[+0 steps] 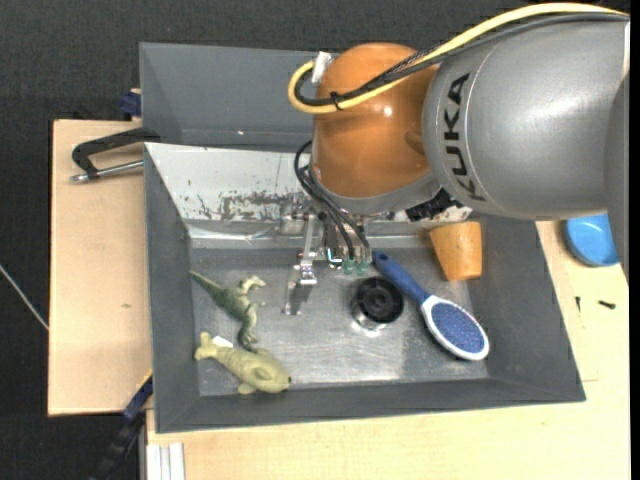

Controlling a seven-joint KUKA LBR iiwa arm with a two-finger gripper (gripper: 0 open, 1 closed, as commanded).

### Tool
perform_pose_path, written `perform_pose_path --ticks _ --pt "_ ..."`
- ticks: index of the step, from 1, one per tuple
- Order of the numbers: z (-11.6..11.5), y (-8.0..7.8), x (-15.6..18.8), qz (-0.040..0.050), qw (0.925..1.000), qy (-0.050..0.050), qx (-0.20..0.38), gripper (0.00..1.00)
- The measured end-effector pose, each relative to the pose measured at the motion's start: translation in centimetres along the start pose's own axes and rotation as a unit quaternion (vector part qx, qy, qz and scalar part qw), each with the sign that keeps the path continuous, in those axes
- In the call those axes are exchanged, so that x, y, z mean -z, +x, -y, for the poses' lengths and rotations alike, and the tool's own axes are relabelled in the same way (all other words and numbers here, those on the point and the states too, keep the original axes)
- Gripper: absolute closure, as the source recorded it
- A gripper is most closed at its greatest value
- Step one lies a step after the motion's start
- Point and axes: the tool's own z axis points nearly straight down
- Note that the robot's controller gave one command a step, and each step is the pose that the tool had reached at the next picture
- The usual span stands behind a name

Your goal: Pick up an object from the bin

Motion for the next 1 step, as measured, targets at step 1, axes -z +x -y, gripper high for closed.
perform_pose_path --ticks 1 --pt "-5.35 -4.21 -14.09 0.0042 0.9992 -0.001 0.041 0.0"
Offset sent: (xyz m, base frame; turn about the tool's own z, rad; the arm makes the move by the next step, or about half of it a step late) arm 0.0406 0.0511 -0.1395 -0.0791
